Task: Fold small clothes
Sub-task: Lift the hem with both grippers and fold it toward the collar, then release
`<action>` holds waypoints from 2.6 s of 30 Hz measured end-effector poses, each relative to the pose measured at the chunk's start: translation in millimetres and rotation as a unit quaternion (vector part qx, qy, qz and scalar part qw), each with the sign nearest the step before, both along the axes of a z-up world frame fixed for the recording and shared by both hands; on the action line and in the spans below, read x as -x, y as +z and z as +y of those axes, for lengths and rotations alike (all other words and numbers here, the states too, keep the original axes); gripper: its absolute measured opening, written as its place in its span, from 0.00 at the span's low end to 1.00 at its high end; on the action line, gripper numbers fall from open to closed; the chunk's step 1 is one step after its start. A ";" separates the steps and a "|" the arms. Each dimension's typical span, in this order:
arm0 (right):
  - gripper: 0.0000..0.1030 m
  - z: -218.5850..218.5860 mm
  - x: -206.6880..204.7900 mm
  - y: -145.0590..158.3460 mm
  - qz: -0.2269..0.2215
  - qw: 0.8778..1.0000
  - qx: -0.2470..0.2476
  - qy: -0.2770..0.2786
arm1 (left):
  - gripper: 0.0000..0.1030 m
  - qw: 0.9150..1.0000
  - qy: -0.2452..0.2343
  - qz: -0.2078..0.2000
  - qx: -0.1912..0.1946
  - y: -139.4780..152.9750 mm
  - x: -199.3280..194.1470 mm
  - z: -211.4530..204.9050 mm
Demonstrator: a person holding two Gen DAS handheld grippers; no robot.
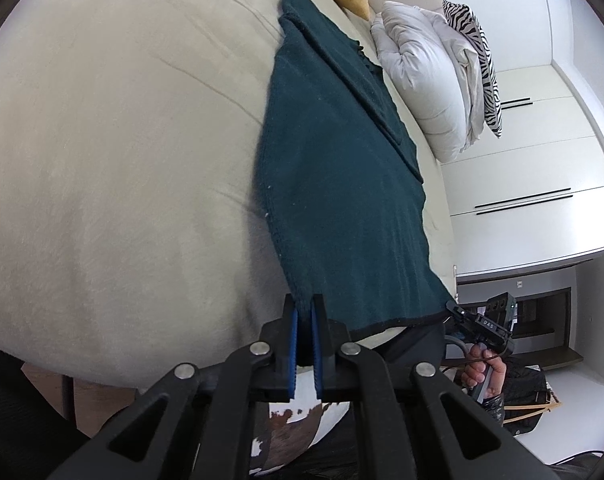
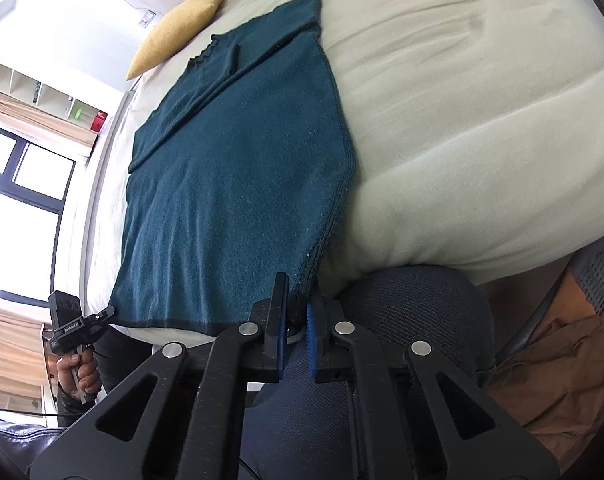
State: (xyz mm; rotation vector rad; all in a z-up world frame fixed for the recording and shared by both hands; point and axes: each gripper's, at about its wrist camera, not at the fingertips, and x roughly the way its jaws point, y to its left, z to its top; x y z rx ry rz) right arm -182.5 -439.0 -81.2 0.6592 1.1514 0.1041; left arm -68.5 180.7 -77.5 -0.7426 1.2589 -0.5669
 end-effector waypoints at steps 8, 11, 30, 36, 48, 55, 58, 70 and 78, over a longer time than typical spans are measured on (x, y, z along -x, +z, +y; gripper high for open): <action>0.05 5.7 -10.4 25.7 -0.052 0.999 0.004 -0.008 | 0.06 0.997 0.038 -0.028 0.069 25.3 -17.6 10.3; 0.05 7.1 -17.0 34.7 -0.074 0.997 0.000 -0.017 | 0.06 0.994 0.048 -0.036 0.089 33.6 -26.7 11.7; 0.05 -26.5 -133.7 90.4 -0.199 0.973 -0.054 -0.106 | 0.06 0.979 0.114 -0.078 0.153 78.4 -132.1 26.6; 0.05 -32.7 -195.9 100.8 -0.205 0.972 -0.019 -0.113 | 0.06 0.977 0.131 -0.083 0.149 81.4 -184.3 22.1; 0.05 -45.2 -330.5 65.4 -0.177 0.976 0.019 -0.128 | 0.06 0.978 0.147 -0.080 0.122 65.7 -290.6 5.6; 0.05 -59.5 -403.3 30.9 -0.151 0.977 0.021 -0.146 | 0.06 0.979 0.163 -0.067 0.106 46.0 -352.7 -0.4; 0.05 -61.4 -428.7 14.1 -0.135 0.980 0.026 -0.141 | 0.06 0.981 0.164 -0.055 0.087 28.9 -375.6 -6.5; 0.58 -75.7 -465.9 -28.5 -0.119 0.977 0.053 -0.167 | 0.38 0.980 0.184 -0.028 0.067 -8.3 -405.1 -2.6; 0.58 -73.8 -420.4 -12.4 -0.136 0.978 0.060 -0.149 | 0.45 0.985 0.152 -0.070 0.048 25.1 -357.2 -5.4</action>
